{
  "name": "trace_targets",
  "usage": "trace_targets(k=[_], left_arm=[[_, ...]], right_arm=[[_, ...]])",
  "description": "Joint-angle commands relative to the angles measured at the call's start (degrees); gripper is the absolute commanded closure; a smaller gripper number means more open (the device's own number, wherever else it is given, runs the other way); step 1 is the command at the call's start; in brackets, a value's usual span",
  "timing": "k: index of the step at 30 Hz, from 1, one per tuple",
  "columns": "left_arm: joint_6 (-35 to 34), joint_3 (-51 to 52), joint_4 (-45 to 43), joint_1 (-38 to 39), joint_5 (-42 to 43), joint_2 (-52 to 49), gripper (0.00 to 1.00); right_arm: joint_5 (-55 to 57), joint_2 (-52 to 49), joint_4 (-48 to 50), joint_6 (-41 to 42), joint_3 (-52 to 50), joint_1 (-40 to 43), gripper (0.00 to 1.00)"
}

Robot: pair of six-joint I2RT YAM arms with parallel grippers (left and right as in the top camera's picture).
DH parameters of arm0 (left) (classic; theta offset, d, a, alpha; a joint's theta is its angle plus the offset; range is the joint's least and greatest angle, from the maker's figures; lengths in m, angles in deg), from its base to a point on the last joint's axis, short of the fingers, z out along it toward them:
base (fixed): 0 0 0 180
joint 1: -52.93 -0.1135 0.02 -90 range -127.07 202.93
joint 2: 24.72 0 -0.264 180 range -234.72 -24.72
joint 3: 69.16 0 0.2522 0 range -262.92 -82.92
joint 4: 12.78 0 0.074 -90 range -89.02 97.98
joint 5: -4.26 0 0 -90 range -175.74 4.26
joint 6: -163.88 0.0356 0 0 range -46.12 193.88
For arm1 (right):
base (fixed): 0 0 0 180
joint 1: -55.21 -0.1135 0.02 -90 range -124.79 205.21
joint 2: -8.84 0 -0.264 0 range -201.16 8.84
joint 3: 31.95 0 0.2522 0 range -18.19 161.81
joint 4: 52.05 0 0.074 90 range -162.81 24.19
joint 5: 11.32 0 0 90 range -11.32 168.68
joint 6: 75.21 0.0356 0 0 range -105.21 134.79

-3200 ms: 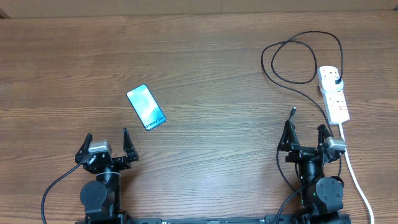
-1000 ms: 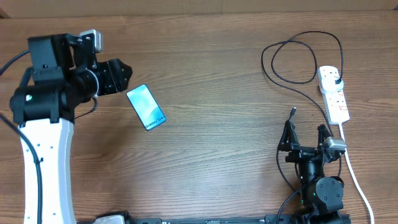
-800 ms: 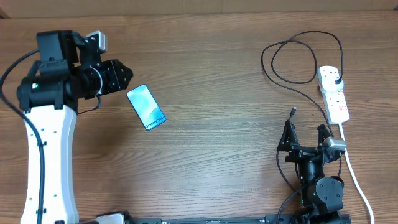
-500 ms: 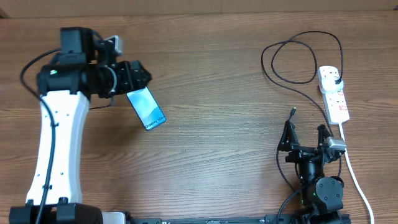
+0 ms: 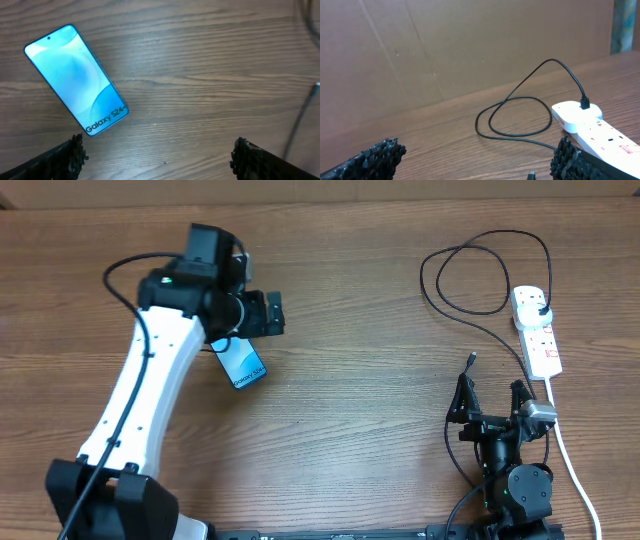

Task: Plug charger to phone and switch on socket
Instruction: 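Lower the left gripper toward the phone's top edge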

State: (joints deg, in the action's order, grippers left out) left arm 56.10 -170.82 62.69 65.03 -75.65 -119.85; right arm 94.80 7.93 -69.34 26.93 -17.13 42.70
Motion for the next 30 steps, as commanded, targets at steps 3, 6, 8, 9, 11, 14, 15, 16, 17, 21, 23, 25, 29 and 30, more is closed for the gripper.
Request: trace_targets(k=[3,6,8,9,11,14,15,16,17,21,23,25,29,30], left_arm=[[-2.67,-1.51,-0.87,3.74,-4.74,-2.54,0.03],[-4.04,-1.51,-1.07,6.84,-6.47,-4.76,0.00],[-6.01,-1.51,-0.24,8.61,-11.19,-6.58,0.00],[-7.32,-1.51,0.33,9.49,-15.52,-7.91,0.00],[-9.20,-1.51,0.66,10.03,-20.44,-9.55,0.01],[-12.76,-1.51,-0.66,9.20,-24.24,-12.41,0.01],[-13.33,-1.51,-1.77,8.33,-23.80,-13.38,0.00],[-13.70,-1.51,-2.62,7.45,-23.17,-14.16,0.00],[-13.90,-1.51,-3.54,6.23,-22.08,-15.04,0.00],[-13.94,-1.51,-4.15,0.92,-16.17,-17.22,0.00],[-13.92,-1.51,-3.89,-1.42,-15.56,-17.66,0.00],[-13.14,-1.51,-3.93,-3.78,-15.56,-17.86,0.01],[-11.93,-1.51,-4.11,-7.17,-15.56,-17.86,0.00],[-11.74,-1.51,-4.31,-7.80,-15.61,-17.92,0.00]], right_arm=[[0.79,0.13,0.33,-0.17,-0.59,-0.44,0.00],[0.79,0.13,0.33,-0.17,-0.59,-0.44,0.00],[0.79,0.13,0.33,-0.17,-0.59,-0.44,0.00],[0.76,0.13,0.33,-0.17,-0.59,-0.44,0.00],[0.79,0.13,0.33,-0.17,-0.59,-0.44,0.00],[0.76,0.13,0.33,-0.17,-0.59,-0.44,0.00],[0.79,0.13,0.31,-0.17,-0.59,-0.44,0.00],[0.79,0.13,0.33,-0.17,-0.59,-0.44,0.00],[0.79,0.13,0.31,-0.17,-0.59,-0.44,0.00],[0.79,0.13,0.33,-0.17,-0.59,-0.44,0.00],[0.79,0.13,0.33,-0.17,-0.59,-0.44,0.00],[0.79,0.13,0.33,-0.17,-0.59,-0.44,0.00],[0.79,0.13,0.33,-0.17,-0.59,-0.44,0.00],[0.79,0.13,0.33,-0.17,-0.59,-0.44,0.00]])
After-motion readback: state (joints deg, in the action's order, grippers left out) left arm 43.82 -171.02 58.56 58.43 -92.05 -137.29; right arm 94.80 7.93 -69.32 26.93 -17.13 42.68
